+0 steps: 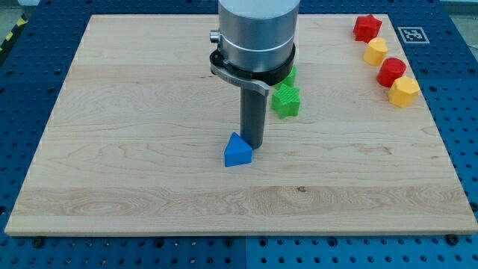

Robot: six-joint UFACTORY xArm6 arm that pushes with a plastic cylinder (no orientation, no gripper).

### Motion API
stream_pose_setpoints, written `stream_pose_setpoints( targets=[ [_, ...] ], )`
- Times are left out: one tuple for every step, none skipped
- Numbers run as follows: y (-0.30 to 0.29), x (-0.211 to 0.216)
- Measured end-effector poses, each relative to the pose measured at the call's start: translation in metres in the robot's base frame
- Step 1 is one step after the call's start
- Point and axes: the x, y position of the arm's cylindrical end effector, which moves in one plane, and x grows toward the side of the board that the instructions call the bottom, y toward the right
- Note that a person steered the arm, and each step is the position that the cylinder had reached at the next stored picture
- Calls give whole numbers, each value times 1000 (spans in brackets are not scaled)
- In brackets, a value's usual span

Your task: Move the blue triangle to the bottom left

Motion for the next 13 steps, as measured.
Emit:
stream_pose_setpoints(
  targets=[
    [0,15],
    [-6,26],
    [-6,30],
    [-8,32],
    [-21,36],
    [-46,36],
    [-68,36],
    [-92,36],
    [-100,41],
    [-99,60],
    [-107,67],
    [-107,67],
    [-98,67]
  ],
)
